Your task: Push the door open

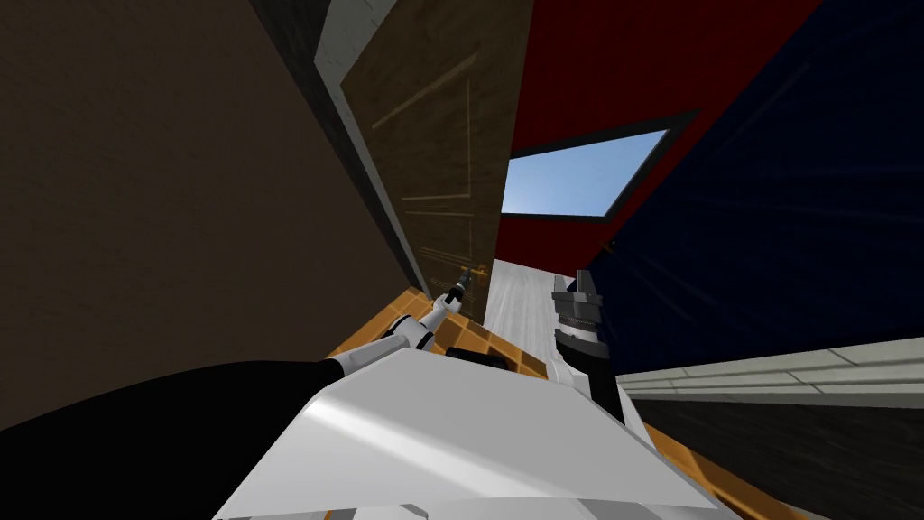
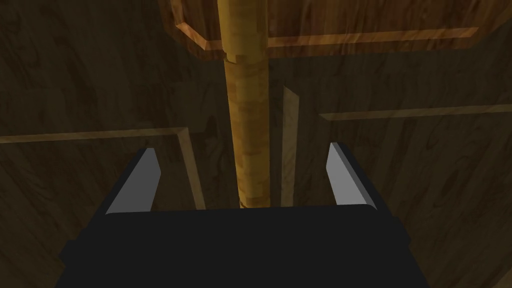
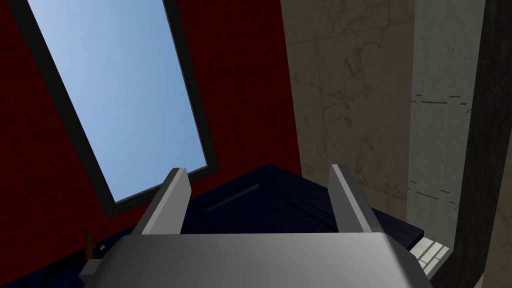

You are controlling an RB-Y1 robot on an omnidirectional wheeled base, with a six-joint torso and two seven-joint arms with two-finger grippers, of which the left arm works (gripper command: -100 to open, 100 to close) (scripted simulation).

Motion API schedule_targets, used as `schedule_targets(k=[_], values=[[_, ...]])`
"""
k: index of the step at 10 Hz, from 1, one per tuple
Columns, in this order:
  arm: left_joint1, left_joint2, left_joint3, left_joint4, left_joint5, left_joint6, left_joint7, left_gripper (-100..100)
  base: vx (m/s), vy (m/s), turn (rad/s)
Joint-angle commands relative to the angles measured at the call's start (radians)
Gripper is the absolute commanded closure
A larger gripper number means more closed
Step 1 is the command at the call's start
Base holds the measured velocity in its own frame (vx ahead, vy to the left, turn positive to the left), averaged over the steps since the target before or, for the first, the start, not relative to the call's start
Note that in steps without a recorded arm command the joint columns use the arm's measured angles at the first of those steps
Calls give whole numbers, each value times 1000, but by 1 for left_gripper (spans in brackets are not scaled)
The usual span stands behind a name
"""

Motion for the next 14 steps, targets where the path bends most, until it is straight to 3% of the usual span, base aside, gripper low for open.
schedule_targets(k=[1, 2, 3, 4, 9, 14], values=[[1, -11, 4, 1, 1, -1, -2, -100, 200, -68, -30], [1, -21, 6, 2, 2, -1, -3, -100, 178, -64, -26], [1, -13, 3, 0, 1, 1, -1, -100, 74, -26, -1], [1, -13, 3, 0, 1, 1, -1, 100, -8, 2, 5], [1, -13, 3, 0, 1, 1, -1, 100, -14, 6, -1], [7, 20, 48, 2, 16, 5, -19, 100, 135, -109, 39]])
